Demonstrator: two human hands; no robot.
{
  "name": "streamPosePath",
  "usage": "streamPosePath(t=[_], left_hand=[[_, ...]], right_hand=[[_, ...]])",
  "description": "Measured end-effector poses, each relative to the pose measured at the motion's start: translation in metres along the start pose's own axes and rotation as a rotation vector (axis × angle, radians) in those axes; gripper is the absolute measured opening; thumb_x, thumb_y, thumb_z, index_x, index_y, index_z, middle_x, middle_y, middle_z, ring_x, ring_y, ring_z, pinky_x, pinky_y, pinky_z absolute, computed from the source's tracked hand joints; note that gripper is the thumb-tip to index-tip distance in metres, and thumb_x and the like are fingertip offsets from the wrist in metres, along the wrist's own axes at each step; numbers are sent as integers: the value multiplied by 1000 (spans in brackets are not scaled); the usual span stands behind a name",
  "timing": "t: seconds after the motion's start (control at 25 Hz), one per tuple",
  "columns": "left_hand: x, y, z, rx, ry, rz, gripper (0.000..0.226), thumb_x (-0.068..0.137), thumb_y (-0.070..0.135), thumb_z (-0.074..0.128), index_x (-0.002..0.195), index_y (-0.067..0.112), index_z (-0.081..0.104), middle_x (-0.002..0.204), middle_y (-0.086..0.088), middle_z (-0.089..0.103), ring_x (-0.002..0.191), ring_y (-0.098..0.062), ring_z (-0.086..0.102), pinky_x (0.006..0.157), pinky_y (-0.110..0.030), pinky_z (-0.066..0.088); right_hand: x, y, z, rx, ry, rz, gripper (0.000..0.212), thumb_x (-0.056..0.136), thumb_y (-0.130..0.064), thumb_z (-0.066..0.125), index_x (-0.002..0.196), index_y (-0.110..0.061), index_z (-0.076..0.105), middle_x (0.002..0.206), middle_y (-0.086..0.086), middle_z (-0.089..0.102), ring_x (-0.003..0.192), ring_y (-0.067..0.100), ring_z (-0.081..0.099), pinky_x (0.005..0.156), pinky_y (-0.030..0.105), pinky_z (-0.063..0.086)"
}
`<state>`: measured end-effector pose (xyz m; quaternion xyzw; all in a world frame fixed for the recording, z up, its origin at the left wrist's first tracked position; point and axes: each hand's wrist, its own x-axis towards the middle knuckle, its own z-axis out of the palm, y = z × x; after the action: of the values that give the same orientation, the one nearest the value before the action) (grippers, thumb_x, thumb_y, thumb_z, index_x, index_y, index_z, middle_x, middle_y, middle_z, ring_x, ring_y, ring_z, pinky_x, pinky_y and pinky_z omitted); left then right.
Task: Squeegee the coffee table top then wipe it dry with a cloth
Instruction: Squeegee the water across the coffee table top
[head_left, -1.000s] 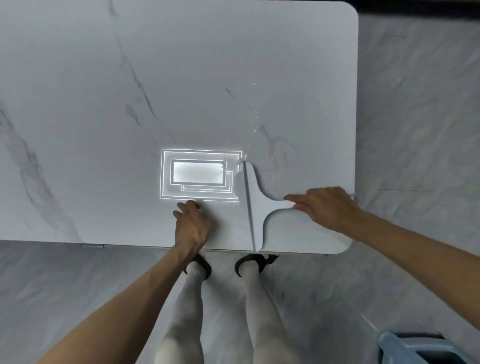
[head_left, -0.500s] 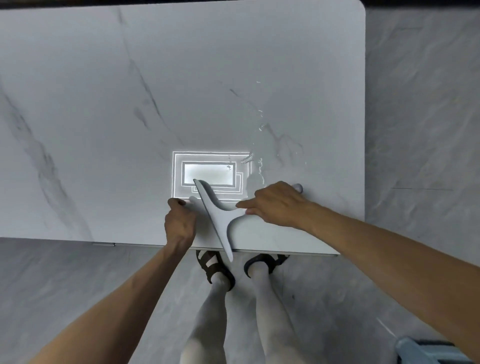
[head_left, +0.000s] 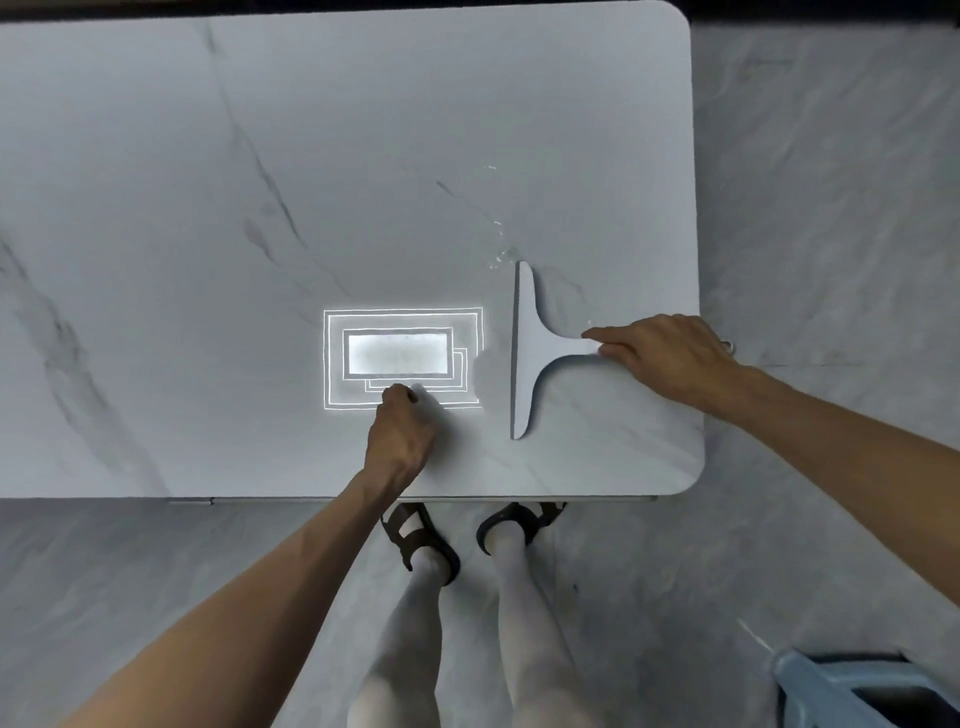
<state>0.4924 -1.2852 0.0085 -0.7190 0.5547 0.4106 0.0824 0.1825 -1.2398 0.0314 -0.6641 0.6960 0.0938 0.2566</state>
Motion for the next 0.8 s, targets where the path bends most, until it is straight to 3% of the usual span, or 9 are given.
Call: streamPosePath(t=[0.12, 0.2, 0.32, 0.4, 0.52, 0.64, 0.8], left_hand=[[-2, 7, 5, -4, -9, 11, 9, 96, 19, 35, 96, 16, 43, 91, -2, 53, 82, -24, 48, 74, -28, 33], [-3, 8, 6, -4, 13, 23, 13, 95, 14, 36, 103, 13, 46, 94, -3, 53, 85, -24, 49, 76, -28, 33], [-3, 10, 11, -17, 62, -16, 29, 94, 13, 37, 122, 7, 45, 103, -13, 62, 90, -32, 56, 76, -30, 36], [-3, 11, 17, -18, 73, -45, 29, 97, 19, 35, 123, 9, 45, 111, -19, 65, 99, -36, 60, 77, -30, 38], [-6, 12, 28, 68, 32, 57, 27, 98, 24, 38, 120, 10, 47, 118, -14, 62, 105, -34, 60, 78, -29, 38], [-4, 17, 41, 153, -61, 161, 35, 91, 13, 51, 125, 9, 45, 128, -17, 50, 110, -33, 54, 84, -33, 44], [0, 32, 47, 210, -130, 108, 46, 87, 12, 56, 131, 8, 45, 138, -23, 37, 123, -43, 43, 99, -48, 41]], right_hand=[[-31, 8, 1, 30, 83, -73, 34, 98, -45, 44, 131, -45, 54, 95, 0, 72, 90, 24, 68, 66, 32, 45], [-46, -8, 17, 66, 39, -174, 35, 97, -52, 38, 130, -50, 53, 85, -3, 69, 82, 22, 67, 63, 28, 42], [-51, -49, 48, 86, -210, -232, 46, 92, -65, 17, 133, -60, 38, 97, -8, 64, 91, 20, 62, 72, 31, 43], [-45, -59, 57, 41, -279, -293, 39, 99, -55, 25, 136, -57, 38, 103, -6, 64, 96, 23, 62, 69, 28, 33], [-41, -33, 43, -51, -266, -309, 38, 102, -45, 31, 137, -52, 42, 103, -2, 64, 97, 21, 62, 68, 27, 28], [-41, 13, 11, -113, -242, -276, 37, 102, -43, 33, 136, -49, 46, 108, -2, 66, 104, 19, 63, 70, 25, 31], [-28, 64, -32, -254, -194, -243, 33, 100, -46, 34, 127, -51, 52, 105, -7, 69, 97, 17, 65, 66, 28, 41]])
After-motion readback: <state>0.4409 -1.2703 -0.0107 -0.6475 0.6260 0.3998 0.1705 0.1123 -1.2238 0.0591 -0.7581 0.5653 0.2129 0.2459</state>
